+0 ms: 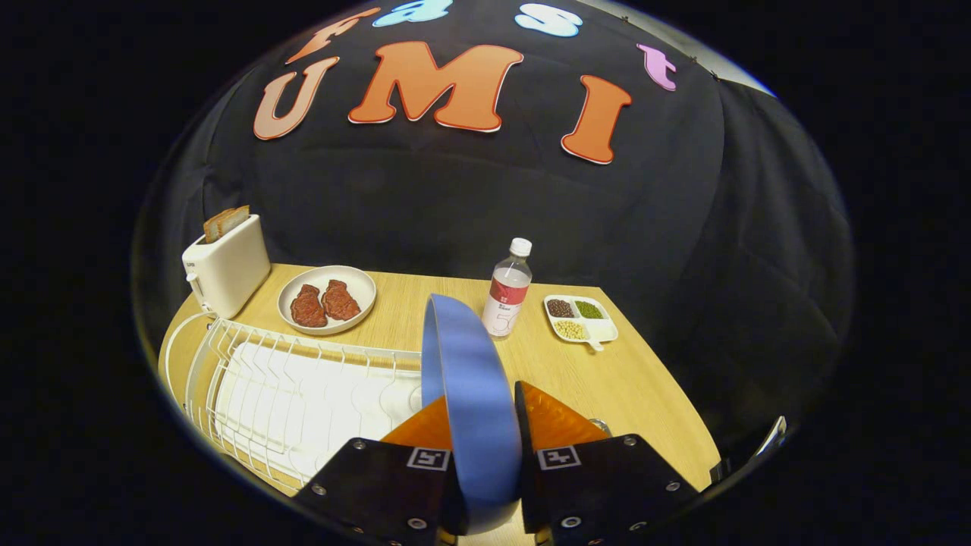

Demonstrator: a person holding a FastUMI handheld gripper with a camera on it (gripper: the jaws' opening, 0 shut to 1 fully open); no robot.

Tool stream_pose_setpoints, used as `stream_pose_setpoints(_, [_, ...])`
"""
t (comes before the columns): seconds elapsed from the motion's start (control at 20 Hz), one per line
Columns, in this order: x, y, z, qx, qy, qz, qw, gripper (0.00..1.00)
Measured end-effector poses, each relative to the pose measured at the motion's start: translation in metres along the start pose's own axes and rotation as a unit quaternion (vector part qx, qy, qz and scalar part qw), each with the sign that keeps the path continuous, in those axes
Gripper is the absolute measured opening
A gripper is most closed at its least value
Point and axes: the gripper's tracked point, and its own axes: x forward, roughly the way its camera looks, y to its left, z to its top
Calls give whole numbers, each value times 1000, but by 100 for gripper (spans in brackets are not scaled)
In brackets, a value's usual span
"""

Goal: Take the plate from the dish rack, then take the spoon from the basket and place it into the plate.

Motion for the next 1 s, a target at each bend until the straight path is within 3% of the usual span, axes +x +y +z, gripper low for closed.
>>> stream_pose_setpoints(0.3, [-34, -6, 12, 61, -15, 43, 997, 27])
stream_pose_setpoints(0.45, [-62, -3, 10, 109, -18, 87, 990, 27])
stream_pose_setpoints(0.7, [-113, 9, -13, 188, -6, 180, 965, 27])
stream_pose_setpoints(1.0, [-163, 22, -68, 273, 24, 275, 921, 27])
